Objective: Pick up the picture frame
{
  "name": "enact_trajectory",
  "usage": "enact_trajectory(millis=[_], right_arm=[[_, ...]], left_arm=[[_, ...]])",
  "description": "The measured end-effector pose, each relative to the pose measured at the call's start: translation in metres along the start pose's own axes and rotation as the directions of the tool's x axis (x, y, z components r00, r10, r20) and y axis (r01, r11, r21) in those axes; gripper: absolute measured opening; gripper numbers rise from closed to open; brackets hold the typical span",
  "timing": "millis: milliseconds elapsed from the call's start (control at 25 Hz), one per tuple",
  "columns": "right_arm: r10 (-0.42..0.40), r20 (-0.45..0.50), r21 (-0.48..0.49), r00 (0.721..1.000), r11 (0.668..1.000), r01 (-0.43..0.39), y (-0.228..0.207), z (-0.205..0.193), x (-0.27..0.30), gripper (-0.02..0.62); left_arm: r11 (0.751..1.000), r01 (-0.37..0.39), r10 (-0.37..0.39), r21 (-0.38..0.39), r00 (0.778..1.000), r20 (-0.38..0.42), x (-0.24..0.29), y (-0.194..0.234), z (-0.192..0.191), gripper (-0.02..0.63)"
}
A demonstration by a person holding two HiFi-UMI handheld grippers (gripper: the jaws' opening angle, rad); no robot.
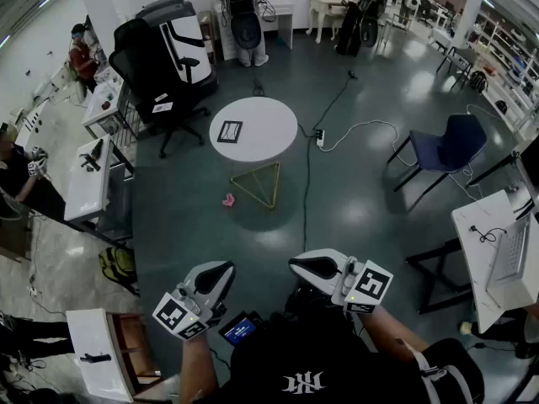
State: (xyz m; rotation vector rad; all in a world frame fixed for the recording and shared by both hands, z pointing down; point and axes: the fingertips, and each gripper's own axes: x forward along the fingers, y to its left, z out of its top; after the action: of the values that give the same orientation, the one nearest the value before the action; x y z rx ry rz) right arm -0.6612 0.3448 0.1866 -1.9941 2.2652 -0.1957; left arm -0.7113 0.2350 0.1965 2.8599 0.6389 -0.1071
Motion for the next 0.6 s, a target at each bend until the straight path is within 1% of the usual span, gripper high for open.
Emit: enact_trajectory(millis=[120,240,400,480,600], right_arm=[[-0.018,0.017,0.004,1.0,1.0,0.018,-0.016,-0.002,0.0,-0.005],[-0.02,0.033,-0.005,0.999,1.0,0.02,-0.031,0.002,0.005,-0.005],[-0.035,0.006,-0.057,0.999,0.998,0.035,-0.057,0.005,0.008,-0.003],[-0.044,0.026,-0.062,0.999,0.997,0.046,-0.074,0.008,-0.002,0.002],[-0.044,0.083,-0.025,0.996,0.999,0.047,-0.104,0.013,-0.024,0.006]], left_arm=[[1.0,0.015,-0.014,0.026,1.0,-0.021,0.012,0.004,-0.002,0.003],[0.999,0.034,-0.033,0.043,0.999,-0.02,0.028,0.007,0.004,0.003],[0.998,0.044,-0.042,0.042,0.998,-0.037,0.052,0.016,0.002,0.003],[0.998,0.051,-0.049,0.042,0.998,-0.048,0.071,0.021,-0.001,0.003],[0.997,0.069,-0.067,0.043,0.996,-0.057,0.108,0.028,-0.003,0.003]])
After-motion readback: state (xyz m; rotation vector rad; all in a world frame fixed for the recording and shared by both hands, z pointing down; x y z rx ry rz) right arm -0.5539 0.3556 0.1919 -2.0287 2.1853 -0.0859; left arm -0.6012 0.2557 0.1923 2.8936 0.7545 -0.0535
